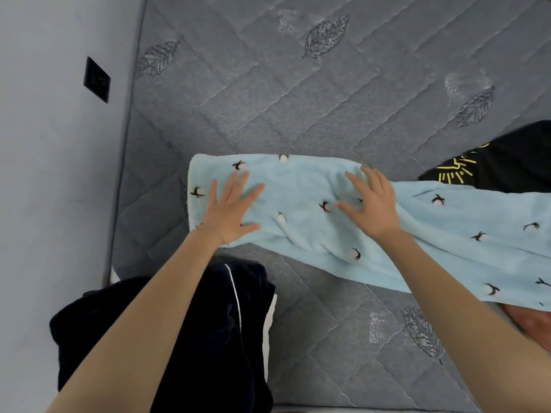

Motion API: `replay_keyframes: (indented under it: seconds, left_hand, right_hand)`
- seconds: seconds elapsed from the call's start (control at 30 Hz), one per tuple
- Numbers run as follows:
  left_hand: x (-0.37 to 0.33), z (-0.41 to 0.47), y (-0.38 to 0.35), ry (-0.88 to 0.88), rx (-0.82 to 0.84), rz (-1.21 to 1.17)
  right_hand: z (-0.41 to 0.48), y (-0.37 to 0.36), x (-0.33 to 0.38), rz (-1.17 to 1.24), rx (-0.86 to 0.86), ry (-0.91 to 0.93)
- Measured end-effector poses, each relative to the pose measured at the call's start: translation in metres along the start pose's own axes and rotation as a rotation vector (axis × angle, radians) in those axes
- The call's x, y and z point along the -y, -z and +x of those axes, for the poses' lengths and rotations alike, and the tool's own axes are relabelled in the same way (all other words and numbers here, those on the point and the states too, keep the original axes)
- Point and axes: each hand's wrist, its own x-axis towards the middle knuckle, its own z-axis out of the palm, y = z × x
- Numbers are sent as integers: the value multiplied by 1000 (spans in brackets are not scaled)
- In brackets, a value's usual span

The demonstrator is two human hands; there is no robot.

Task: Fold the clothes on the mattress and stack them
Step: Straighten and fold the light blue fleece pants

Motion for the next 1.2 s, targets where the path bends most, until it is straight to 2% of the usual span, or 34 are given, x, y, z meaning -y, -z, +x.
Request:
replay_keyframes:
  seconds: [0.13,0.27,0.4,0.57,0.73,0.9,0.97,1.03,1.1,1.2]
  left_hand:
    - [7,-4,-24,32,184,77]
    - [6,-7,-34,68,184,13]
    - [5,-10,-35,69,169,-8]
    - [16,-18,-26,3,190,-9]
    - [35,-28,-18,-15,222,-11]
    - [30,-35,-28,3,287,3]
    - [25,-36,-30,21,264,-72]
    - [19,-36,-27,45,163,-171]
    - [12,-33,-21,52,54,-195]
    - [-2,-27,-12,44,-22,-188]
  right_hand:
    - [-31,-28,-8,-28,42,-33]
    - [-66,-51,-14,-30,13,-20]
    - [-98,-68,-23,1,125,26]
    - [-99,-73,-22,160,-32,78]
    - [-106,-67,-18,273,-90,59]
    - [-118,-76,-12,211,23,65]
    - [-120,-78,-9,213,8,34]
    - [-121,-75,-3,256,-46,-12]
    - [-119,-69,2,275,-106,-8]
    - [-113,-58,1,255,-128,-12]
